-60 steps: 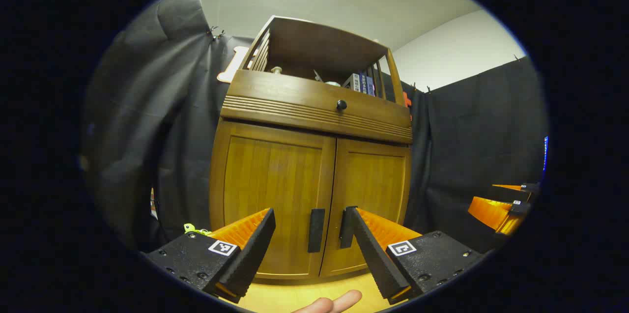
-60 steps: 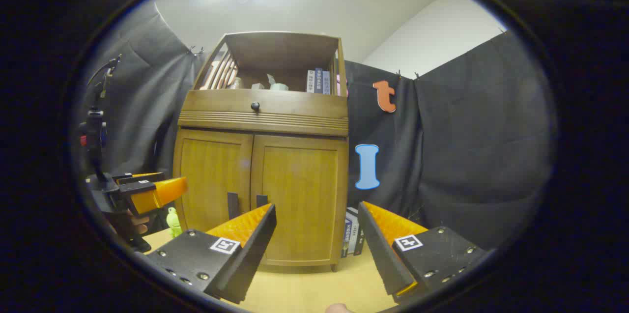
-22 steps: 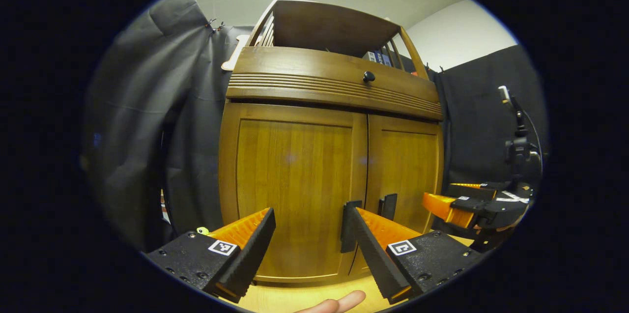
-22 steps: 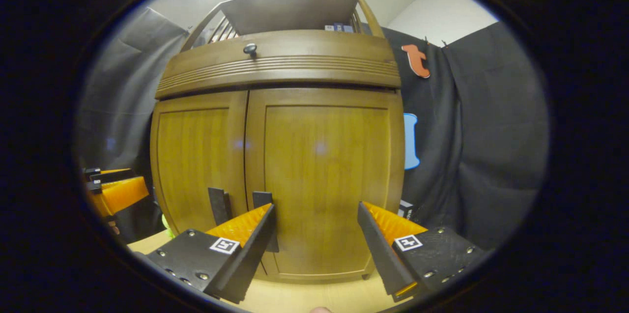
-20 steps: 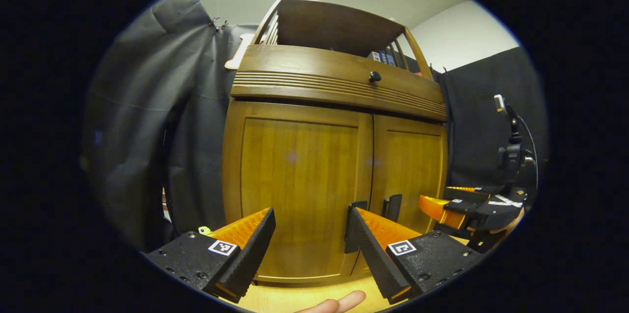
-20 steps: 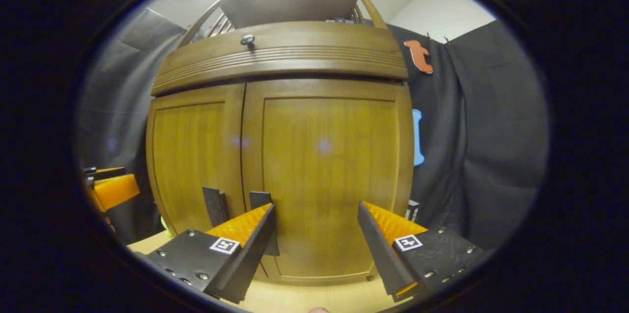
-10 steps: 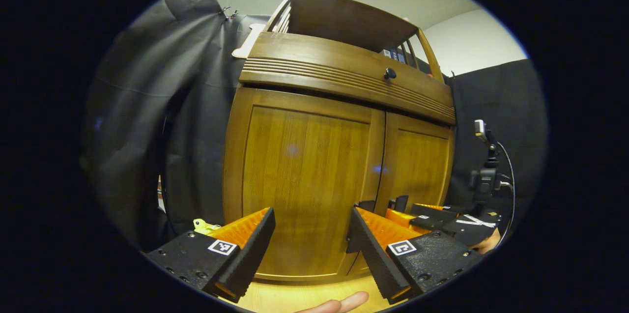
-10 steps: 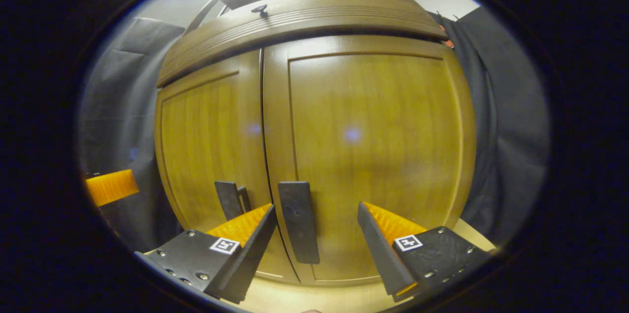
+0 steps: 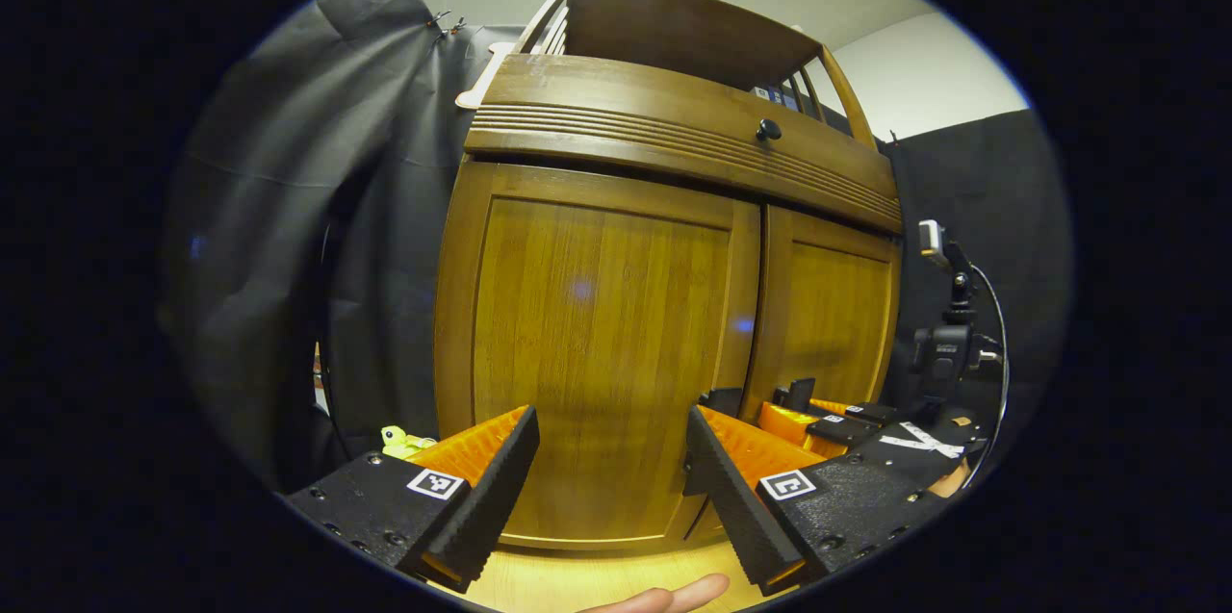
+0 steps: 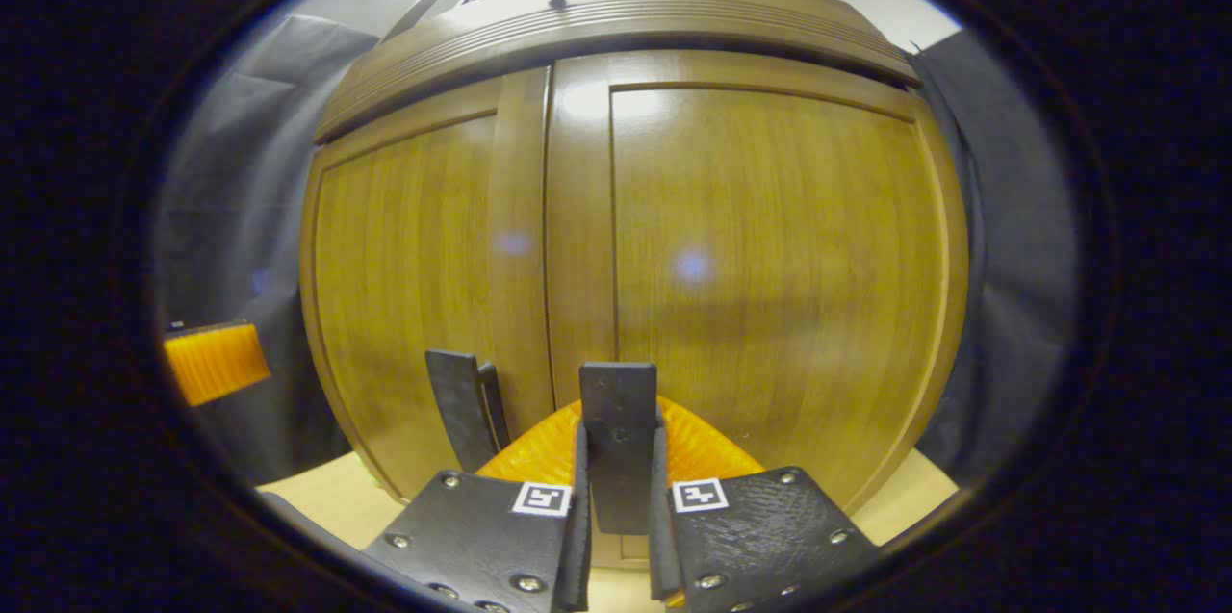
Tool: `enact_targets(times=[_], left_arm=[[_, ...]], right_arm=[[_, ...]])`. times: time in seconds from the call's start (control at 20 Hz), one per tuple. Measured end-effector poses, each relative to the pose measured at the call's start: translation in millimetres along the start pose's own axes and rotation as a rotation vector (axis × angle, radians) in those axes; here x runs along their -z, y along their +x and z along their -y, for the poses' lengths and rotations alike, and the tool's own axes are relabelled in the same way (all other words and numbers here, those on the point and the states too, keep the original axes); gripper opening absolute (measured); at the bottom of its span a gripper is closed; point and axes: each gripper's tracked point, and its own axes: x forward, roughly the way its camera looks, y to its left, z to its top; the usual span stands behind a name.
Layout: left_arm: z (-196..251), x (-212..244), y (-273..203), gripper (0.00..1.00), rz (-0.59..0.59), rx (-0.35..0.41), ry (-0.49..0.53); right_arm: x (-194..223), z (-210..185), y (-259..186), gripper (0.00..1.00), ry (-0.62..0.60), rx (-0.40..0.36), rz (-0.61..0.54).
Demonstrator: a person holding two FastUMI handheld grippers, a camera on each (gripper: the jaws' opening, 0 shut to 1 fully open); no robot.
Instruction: Open the right door of the double-door shoe cabinet with the right hand, and open the left door with the left hand.
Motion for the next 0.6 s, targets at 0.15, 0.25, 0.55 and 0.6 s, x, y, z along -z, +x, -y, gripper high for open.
enact_targets(times=[0.15, 0.25, 0.55, 0.6], left_arm=[[-1, -1, 0, 0.93, 0.006, -0.002, 0.005], [-3, -2, -1, 0.93, 0.011, -0.009, 0.007], [2, 1, 0, 0.93, 0.005, -0.006, 0.025], [3, 2, 0, 0.93, 0.004, -0.006, 0.029]], right_arm=[[-4, -1, -11, 0.24, -0.015, -0.045, 0.007], [-1, 0, -25, 0.28, 0.015, -0.078, 0.008], [-19, 6, -45, 0.24, -0.008, -0.12, -0.011], [-21, 9, -52, 0.28, -0.008, -0.128, -0.014]])
